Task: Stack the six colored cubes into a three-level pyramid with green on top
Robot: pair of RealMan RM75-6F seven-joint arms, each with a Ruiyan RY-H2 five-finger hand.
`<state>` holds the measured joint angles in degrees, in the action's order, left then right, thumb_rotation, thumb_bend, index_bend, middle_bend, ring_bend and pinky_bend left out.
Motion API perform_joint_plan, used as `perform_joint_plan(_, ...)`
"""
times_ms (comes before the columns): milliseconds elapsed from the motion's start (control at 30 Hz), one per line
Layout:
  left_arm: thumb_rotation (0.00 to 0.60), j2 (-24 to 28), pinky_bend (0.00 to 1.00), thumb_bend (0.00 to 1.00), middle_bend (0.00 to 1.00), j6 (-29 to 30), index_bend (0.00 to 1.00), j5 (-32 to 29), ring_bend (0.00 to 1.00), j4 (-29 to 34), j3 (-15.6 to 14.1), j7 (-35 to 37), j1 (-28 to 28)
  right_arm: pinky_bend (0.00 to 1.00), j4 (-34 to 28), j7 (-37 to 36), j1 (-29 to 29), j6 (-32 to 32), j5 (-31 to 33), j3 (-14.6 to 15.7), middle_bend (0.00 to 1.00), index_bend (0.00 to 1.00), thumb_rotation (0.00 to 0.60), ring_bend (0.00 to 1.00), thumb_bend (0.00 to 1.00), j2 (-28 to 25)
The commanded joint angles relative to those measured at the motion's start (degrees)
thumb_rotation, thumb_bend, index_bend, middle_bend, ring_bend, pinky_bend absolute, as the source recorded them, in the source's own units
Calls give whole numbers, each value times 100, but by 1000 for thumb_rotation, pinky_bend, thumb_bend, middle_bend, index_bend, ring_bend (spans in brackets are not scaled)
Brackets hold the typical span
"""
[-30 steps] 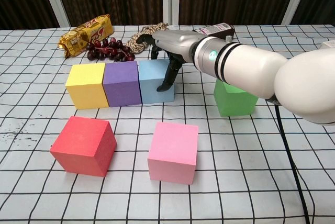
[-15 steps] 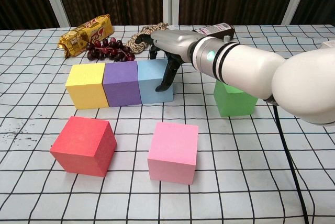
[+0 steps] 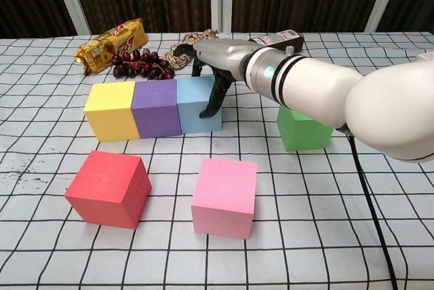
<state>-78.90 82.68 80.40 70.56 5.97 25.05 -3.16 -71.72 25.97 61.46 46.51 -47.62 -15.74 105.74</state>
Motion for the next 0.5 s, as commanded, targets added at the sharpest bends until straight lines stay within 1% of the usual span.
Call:
perform_joint_plan(33, 600, 1, 21, 0, 137, 0, 28, 1, 0, -2, 1, 2, -1, 0, -7, 0, -4, 1, 3, 5, 449, 0, 600, 63, 122, -11)
perform_joint_plan(500, 600, -13, 20, 0, 137, -27, 28, 32, 0, -29, -35, 29, -8, 0, -25, -19, 1, 0, 9, 18, 451, 0, 600, 63, 122, -4)
